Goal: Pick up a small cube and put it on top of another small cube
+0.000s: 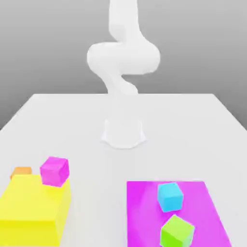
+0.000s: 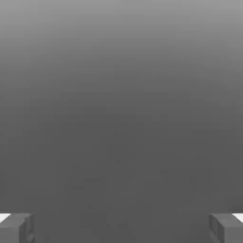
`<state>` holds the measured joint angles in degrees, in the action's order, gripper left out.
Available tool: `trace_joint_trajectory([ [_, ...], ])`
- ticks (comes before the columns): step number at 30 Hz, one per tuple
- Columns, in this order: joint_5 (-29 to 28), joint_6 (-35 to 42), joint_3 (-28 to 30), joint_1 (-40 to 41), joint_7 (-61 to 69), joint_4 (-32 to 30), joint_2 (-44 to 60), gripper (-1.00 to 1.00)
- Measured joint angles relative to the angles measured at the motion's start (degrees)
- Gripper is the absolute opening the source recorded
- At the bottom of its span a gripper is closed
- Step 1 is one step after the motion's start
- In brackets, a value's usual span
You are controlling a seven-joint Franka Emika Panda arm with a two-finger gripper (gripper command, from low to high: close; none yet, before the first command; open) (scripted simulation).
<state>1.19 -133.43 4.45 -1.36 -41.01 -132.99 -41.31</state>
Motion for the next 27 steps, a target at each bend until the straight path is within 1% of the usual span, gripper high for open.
trace_joint_trajectory([
  [8,6.1,-6.4,15.7,-3.5,19.0,-4.7,16.5,0.00],
  [14,11.9,-11.0,25.4,-4.1,34.1,-8.2,29.2,0.00],
  [17,14.8,-13.4,28.7,-2.9,41.7,-9.9,35.6,0.00],
  [20,16.6,-15.9,31.3,-0.1,48.4,-11.7,41.6,0.00],
  [26,15.3,-22.4,33.6,6.0,57.6,-16.6,50.7,0.00],
  [27,16.2,-24.1,33.9,7.5,59.3,-17.9,51.2,0.00],
])
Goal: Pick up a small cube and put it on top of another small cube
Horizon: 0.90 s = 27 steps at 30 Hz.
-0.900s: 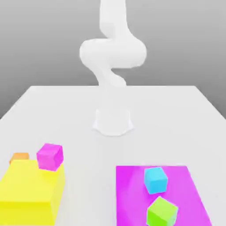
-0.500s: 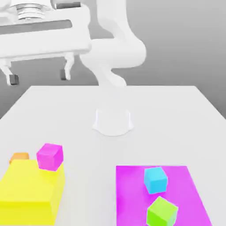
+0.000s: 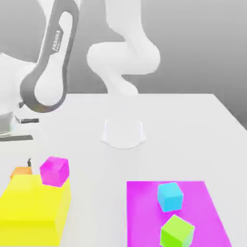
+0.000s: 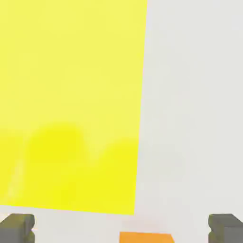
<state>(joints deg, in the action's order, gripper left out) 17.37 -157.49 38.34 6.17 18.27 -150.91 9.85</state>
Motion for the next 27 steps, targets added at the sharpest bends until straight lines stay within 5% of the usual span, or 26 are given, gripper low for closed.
trace_joint_trajectory([
  [10,18.7,-9.1,-16.0,14.5,15.3,2.4,12.0,0.00],
  [11,20.0,-9.6,-17.4,15.7,16.3,2.7,12.8,-1.00],
  [17,20.6,-9.7,-18.1,16.3,16.8,2.8,13.2,-1.00],
  [27,2.9,-2.8,-2.4,4.2,3.3,-1.0,1.7,-1.00],
])
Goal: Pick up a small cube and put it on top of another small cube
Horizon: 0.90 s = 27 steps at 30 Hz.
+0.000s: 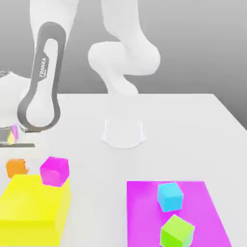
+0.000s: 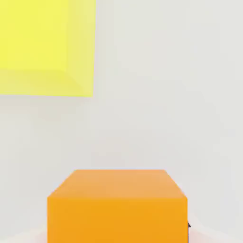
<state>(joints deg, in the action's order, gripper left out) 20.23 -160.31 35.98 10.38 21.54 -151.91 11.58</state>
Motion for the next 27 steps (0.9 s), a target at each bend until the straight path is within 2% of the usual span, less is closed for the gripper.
trace_joint_trajectory([
  [4,-1.4,-1.2,-1.1,-1.3,2.2,3.2,-1.3,-1.00],
  [8,-4.2,3.3,-2.5,-4.4,-0.9,4.3,-6.2,-1.00],
  [14,-15.6,12.9,-5.6,-7.5,-13.6,3.3,-17.1,-1.00],
  [20,-28.0,22.0,-13.5,-4.7,-27.0,2.1,-28.3,-1.00],
  [22,-29.0,24.6,-14.7,-4.0,-30.0,0.3,-29.8,-1.00],
  [27,-26.9,15.9,-13.9,-4.5,-29.4,-3.0,-22.6,-1.00],
])
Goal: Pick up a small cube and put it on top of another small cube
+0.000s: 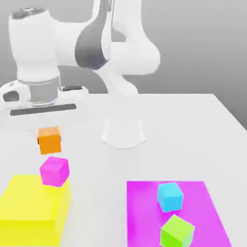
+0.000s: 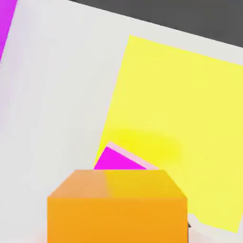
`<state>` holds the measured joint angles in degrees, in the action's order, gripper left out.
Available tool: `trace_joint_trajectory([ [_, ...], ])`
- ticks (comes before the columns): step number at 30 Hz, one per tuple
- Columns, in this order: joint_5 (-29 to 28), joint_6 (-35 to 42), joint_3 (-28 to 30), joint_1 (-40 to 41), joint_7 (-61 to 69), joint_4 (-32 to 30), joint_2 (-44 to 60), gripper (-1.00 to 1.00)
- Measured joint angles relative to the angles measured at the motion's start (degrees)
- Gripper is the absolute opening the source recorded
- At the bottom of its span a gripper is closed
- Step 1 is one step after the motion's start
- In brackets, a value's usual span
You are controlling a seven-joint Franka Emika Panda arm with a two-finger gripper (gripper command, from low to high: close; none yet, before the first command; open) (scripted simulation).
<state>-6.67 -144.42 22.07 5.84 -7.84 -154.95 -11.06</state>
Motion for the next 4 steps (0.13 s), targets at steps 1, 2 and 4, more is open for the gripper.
trace_joint_trajectory([
  [1,0.3,-1.3,0.1,-0.1,0.2,-0.4,1.0,1.00],
  [2,0.3,-1.3,0.1,-0.1,0.2,-0.4,1.0,1.00],
  [4,0.3,-1.3,0.1,-0.1,0.2,-0.4,1.0,1.00],
])
